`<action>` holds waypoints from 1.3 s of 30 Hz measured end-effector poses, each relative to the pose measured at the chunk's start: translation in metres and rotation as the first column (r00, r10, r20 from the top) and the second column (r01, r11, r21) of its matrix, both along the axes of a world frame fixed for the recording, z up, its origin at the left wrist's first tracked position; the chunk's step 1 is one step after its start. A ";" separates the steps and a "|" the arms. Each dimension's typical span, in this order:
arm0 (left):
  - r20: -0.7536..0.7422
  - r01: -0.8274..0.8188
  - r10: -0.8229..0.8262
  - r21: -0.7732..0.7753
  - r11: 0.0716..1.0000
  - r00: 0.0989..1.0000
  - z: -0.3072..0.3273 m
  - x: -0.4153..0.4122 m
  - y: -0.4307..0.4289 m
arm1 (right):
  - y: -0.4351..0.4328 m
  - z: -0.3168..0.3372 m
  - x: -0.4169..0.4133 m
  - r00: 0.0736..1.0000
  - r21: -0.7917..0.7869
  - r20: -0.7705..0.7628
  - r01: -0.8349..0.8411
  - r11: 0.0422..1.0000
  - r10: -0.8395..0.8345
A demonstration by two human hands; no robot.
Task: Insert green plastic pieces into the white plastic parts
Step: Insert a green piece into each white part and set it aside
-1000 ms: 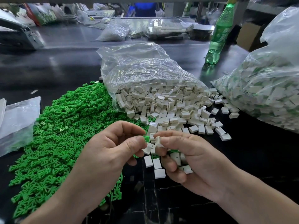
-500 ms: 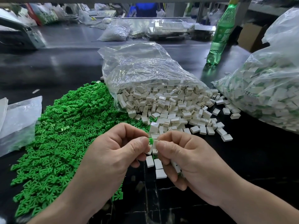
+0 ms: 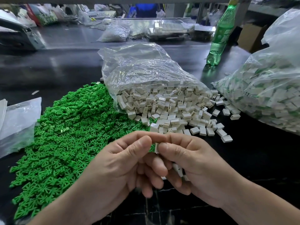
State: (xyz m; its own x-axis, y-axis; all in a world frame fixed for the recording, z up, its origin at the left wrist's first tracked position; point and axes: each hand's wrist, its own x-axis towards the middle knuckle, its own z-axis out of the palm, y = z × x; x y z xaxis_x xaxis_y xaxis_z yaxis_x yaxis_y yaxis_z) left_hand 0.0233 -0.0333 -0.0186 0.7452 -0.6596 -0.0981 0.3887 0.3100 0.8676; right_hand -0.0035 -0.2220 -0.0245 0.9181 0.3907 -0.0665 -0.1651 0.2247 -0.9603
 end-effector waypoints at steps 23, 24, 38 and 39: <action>-0.093 0.052 -0.074 -0.217 0.975 0.993 -0.011 0.000 -0.009 | 0.004 0.004 -0.004 0.999 0.115 -0.017 -0.049 0.992 0.051; -0.092 0.062 -0.084 -0.221 0.973 0.992 -0.011 0.001 -0.009 | 0.004 0.004 -0.005 0.999 0.112 -0.013 -0.049 0.993 0.050; -0.116 0.191 -0.268 -0.449 0.873 0.956 -0.019 0.004 -0.008 | 0.004 0.005 -0.006 0.999 0.113 -0.014 -0.046 0.993 0.048; -0.110 0.193 -0.270 -0.453 0.870 0.957 -0.019 0.005 -0.008 | 0.004 0.005 -0.007 0.999 0.105 -0.009 -0.041 0.994 0.042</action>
State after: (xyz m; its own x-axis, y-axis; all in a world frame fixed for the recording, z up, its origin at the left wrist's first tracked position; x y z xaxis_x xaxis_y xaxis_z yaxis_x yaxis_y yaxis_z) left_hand 0.0279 -0.0418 -0.0374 0.5639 -0.8155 0.1300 0.6210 0.5225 0.5843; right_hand -0.0100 -0.2177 -0.0196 0.9005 0.4336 -0.0330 -0.1868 0.3172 -0.9298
